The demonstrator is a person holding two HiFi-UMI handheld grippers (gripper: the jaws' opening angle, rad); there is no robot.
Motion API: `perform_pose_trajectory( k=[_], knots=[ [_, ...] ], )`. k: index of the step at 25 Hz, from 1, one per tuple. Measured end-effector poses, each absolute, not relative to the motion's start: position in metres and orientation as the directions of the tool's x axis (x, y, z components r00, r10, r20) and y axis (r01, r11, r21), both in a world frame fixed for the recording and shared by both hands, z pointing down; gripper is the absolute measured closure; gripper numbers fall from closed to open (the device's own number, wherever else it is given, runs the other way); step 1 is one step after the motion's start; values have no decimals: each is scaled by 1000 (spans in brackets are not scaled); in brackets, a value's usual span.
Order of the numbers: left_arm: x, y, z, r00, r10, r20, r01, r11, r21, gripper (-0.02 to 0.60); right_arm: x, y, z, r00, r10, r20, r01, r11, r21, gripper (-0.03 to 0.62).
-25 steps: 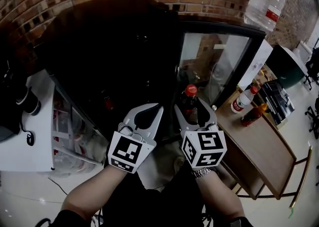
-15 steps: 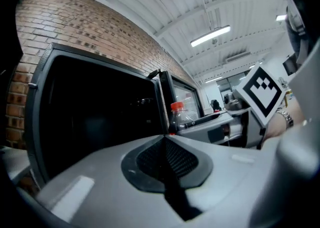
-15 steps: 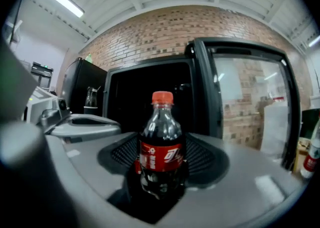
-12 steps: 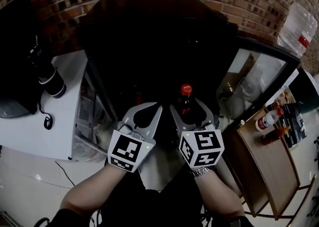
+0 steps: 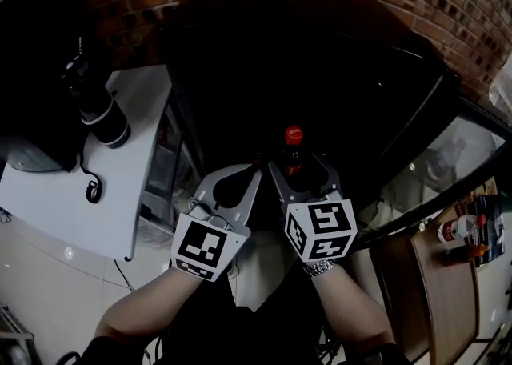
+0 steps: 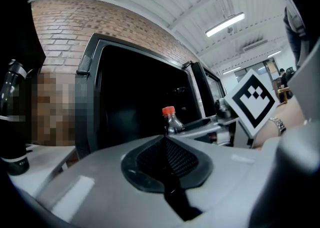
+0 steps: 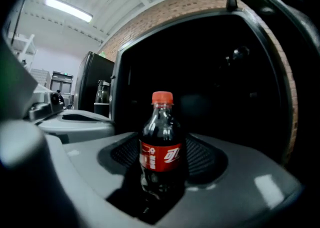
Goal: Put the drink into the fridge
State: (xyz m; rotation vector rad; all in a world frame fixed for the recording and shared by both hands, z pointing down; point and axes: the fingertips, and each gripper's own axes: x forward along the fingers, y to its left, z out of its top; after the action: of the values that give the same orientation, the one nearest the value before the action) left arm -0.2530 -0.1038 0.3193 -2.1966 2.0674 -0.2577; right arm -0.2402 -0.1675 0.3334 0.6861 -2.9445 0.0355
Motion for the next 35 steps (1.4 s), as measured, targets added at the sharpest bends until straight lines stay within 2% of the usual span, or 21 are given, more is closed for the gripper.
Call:
perform_pose_trajectory(
  k=[19,35],
  knots=[
    [-288,-106,309,4,-999,50,-979,-14,-202,577,-340,-194,361,-935,-331,131,-334,943,1,315],
    [-301,-123,313,0,-998,62,-979,-12,-201,577,-379,-213,368,-954,-284,91,-284,959,20,315]
  ],
)
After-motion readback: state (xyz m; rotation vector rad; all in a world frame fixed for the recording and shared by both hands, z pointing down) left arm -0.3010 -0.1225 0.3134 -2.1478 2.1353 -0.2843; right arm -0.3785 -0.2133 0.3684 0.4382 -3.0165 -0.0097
